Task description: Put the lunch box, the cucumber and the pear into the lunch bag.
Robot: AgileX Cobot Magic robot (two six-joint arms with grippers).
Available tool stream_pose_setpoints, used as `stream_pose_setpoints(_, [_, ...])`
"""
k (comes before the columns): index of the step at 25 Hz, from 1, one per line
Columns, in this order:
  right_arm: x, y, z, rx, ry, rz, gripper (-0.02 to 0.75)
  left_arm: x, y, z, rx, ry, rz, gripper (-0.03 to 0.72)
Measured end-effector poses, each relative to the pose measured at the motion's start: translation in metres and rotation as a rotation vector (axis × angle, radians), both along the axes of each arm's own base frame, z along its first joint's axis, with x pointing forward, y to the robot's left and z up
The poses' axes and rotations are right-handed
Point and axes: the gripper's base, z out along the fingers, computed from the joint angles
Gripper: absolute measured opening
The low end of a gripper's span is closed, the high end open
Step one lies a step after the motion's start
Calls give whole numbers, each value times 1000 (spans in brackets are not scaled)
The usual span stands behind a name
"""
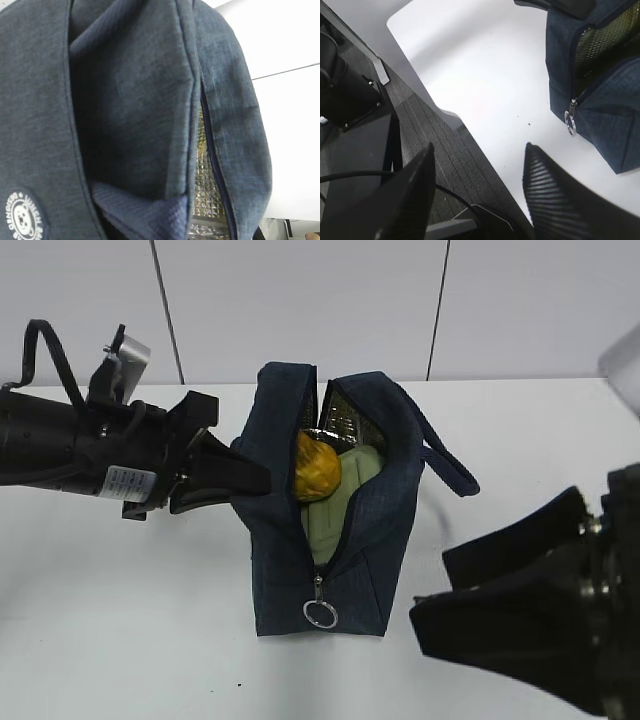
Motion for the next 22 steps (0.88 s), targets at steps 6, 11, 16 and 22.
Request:
stream_pose_setpoints(6, [-2,-4,-38,137,-27,-115,414,0,0,0,-1,0,-1,-16])
stream_pose_setpoints(11, [1,-6,-57,209,59,-233,350,0,0,0,-2,0,-2,-16])
stream_pose_setpoints(16, [10,3,-76,195,181,-205,326,0,0,0,-2,0,-2,-16])
stream_pose_setpoints(22, [20,9,-103,76,180,-138,324,0,0,0,-2,0,-2,-16])
